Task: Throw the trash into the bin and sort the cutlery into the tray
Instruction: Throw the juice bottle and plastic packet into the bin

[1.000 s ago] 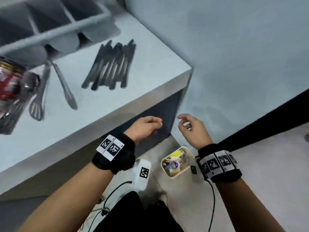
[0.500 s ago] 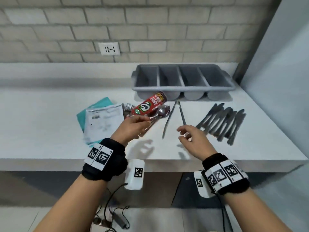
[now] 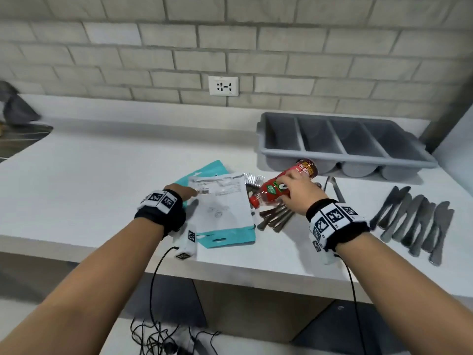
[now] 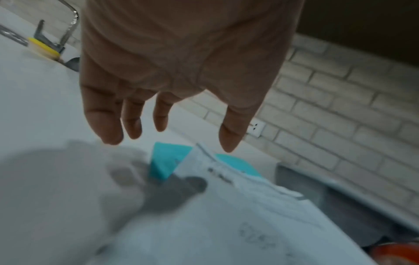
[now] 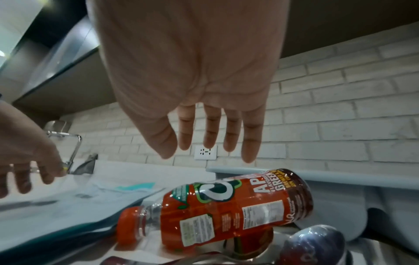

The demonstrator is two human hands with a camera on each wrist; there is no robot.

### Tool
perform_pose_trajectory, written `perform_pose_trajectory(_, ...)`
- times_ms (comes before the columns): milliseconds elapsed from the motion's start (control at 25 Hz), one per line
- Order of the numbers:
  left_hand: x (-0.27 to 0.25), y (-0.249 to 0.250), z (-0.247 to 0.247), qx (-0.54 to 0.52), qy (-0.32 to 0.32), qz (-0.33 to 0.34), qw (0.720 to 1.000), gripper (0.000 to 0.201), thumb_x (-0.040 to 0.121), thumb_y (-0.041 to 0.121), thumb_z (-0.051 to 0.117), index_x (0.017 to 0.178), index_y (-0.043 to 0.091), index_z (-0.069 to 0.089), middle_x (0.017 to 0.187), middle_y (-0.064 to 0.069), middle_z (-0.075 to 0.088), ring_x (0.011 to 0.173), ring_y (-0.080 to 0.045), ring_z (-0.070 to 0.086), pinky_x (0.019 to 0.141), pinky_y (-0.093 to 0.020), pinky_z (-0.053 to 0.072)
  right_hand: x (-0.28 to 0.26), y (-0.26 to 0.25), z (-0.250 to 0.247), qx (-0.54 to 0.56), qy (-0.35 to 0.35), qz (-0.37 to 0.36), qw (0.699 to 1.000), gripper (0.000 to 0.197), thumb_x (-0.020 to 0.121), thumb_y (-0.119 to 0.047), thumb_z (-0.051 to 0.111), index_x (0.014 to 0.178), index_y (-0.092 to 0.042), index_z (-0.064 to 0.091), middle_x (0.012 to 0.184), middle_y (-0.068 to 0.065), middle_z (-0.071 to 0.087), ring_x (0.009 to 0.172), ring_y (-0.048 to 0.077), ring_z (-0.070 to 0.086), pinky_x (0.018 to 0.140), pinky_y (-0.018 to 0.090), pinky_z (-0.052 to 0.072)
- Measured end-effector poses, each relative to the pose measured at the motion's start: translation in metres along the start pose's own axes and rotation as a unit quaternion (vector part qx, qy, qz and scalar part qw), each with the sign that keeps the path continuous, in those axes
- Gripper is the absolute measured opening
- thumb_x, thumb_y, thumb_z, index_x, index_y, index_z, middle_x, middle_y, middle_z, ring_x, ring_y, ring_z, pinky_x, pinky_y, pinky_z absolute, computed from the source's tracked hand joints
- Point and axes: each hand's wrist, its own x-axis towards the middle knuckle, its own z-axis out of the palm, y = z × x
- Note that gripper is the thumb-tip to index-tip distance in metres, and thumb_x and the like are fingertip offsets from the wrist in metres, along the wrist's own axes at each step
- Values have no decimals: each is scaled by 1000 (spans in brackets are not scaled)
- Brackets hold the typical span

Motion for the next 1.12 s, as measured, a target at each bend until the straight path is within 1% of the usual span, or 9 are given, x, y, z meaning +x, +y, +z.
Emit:
perform_pose_trajectory(160,28,-7,4,-109,-1,-99,989,107,51,46,83,141,10,38,137,-12,53,124,-31,53,106,-38,43,38,-7,3,-93,-30,19,995,75,79,-13,66,143,-24,30,155,5,21,144,29,16,113,54,28)
perform_pose_trajectory(320,40,0,18,-54,34,-118,991,130,65,41,78,148,1,-13,153,-17,31,139,-34,33,115,-46,31,61,0,14,-162,-97,65,980,78,85,-8,57,147,-32,18,161,1,6,148,31,-5,113,66,9)
perform_pose_trajectory(400,43,0,25,4,31,-93,995,110,72,36,73,149,0,5,150,-20,34,135,-35,39,112,-46,35,65,1,19,-215,-116,37,969,73,87,-15,56,147,-33,18,160,-1,10,148,31,-5,113,67,2)
perform_pose_trajectory(480,45,0,22,42,4,-41,998,61,73,27,70,130,17,50,128,-13,56,115,-32,57,100,-39,47,66,1,23,-206,-114,13,972,68,87,-21,56,146,-32,23,158,-1,22,148,28,5,115,65,3)
perform_pose_trajectory(640,53,2,18,28,-51,-18,998,19,77,23,59,95,17,61,77,-4,57,83,-23,54,82,-21,47,67,3,24,-158,-100,7,982,67,84,-25,62,142,-32,30,151,1,35,144,27,19,116,61,8)
perform_pose_trajectory(800,92,-3,47,2,-13,-48,999,39,81,28,46,113,14,63,115,-6,68,104,-29,65,92,-32,53,66,3,29,-145,-86,-3,986,69,81,-32,65,141,-33,31,149,-1,38,142,27,23,115,61,10)
perform_pose_trajectory(920,60,8,20,-194,33,-16,980,45,93,24,42,132,1,48,135,-17,55,122,-32,54,104,-35,44,63,0,32,-148,-69,3,987,69,82,-33,64,141,-33,30,148,0,39,142,27,24,114,63,10)
perform_pose_trajectory(1000,47,11,11,-243,22,-26,970,48,93,28,49,129,-6,49,121,-21,60,112,-32,58,99,-34,45,61,-3,31,-154,-49,10,987,68,83,-28,62,142,-32,29,148,2,39,142,28,25,114,64,10)
perform_pose_trajectory(1120,42,9,4,-268,-25,-7,963,40,83,16,67,116,-6,59,81,-14,62,72,-29,59,64,-25,52,58,-3,27,-149,-23,20,988,70,82,-28,63,142,-30,29,146,4,41,140,29,28,114,64,9)
